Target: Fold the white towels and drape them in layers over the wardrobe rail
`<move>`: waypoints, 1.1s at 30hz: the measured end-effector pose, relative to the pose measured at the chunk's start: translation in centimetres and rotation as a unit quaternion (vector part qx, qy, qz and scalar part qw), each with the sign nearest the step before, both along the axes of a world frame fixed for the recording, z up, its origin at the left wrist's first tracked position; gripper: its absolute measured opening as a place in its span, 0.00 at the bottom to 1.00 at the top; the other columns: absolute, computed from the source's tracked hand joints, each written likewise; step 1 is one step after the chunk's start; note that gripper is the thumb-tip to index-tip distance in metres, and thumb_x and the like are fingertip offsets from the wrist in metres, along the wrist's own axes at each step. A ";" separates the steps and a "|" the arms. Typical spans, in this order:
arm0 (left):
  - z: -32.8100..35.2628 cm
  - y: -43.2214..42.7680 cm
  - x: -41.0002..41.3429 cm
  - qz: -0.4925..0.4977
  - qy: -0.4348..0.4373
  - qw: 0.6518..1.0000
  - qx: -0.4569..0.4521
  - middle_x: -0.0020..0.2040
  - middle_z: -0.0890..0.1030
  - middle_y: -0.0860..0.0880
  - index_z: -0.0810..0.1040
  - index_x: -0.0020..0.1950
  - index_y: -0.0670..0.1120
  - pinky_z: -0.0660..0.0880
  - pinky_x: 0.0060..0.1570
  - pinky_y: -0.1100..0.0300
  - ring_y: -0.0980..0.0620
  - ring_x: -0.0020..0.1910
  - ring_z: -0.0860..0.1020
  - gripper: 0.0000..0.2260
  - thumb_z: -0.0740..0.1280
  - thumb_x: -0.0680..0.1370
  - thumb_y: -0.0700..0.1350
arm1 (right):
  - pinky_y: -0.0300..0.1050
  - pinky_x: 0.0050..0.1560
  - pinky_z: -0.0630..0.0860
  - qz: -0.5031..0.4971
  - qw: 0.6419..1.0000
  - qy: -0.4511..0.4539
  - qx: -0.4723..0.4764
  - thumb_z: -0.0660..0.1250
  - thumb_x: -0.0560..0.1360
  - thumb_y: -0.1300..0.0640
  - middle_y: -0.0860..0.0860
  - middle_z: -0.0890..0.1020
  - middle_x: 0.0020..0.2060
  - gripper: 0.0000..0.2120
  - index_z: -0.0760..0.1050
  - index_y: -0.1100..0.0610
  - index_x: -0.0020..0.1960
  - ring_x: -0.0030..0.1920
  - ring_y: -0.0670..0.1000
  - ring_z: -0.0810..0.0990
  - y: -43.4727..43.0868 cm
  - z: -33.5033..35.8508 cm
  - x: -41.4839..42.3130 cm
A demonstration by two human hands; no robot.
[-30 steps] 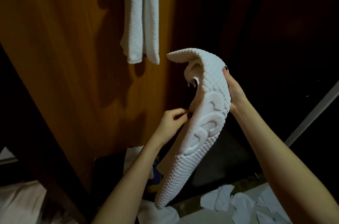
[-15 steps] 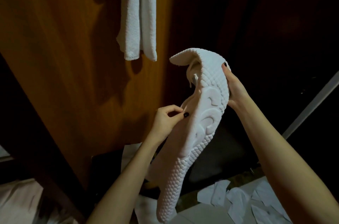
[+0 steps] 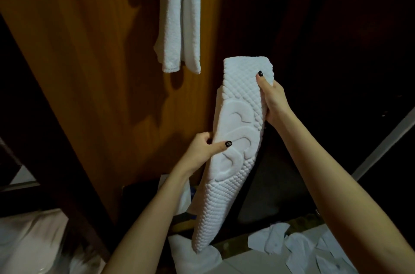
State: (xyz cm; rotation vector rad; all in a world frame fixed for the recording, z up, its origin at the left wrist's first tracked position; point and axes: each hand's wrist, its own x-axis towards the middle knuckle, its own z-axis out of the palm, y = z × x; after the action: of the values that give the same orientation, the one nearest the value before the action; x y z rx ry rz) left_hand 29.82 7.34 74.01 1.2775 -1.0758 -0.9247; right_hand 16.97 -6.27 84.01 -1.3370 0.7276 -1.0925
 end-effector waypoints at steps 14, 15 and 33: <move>4.7 -2.1 8.8 -0.036 -0.127 0.988 0.078 0.51 0.83 0.42 0.79 0.54 0.34 0.77 0.56 0.52 0.49 0.50 0.80 0.14 0.74 0.73 0.42 | 0.52 0.53 0.81 -0.019 0.992 -0.099 0.071 0.65 0.80 0.53 0.56 0.83 0.55 0.19 0.73 0.62 0.66 0.52 0.54 0.84 -1.1 5.2 3.1; 5.6 -2.2 9.4 -0.038 -0.139 0.987 0.063 0.54 0.83 0.42 0.78 0.57 0.35 0.76 0.57 0.52 0.49 0.52 0.80 0.16 0.73 0.75 0.44 | 0.51 0.51 0.82 -0.018 0.990 -0.115 0.077 0.64 0.80 0.53 0.56 0.83 0.55 0.19 0.72 0.62 0.66 0.51 0.54 0.84 -1.3 6.0 3.3; 32.3 -4.2 18.1 0.138 -0.231 0.948 -0.172 0.35 0.79 0.54 0.77 0.41 0.48 0.72 0.35 0.64 0.59 0.32 0.77 0.09 0.68 0.78 0.50 | 0.53 0.56 0.80 0.093 0.943 -0.317 0.029 0.66 0.79 0.59 0.57 0.84 0.50 0.06 0.76 0.63 0.50 0.51 0.55 0.84 -5.5 23.7 7.4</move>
State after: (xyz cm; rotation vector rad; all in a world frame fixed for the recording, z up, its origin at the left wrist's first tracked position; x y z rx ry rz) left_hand 47.89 3.18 106.29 1.3324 -1.3090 -0.2085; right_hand 24.33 -11.81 107.72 -0.8974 0.1494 -1.2417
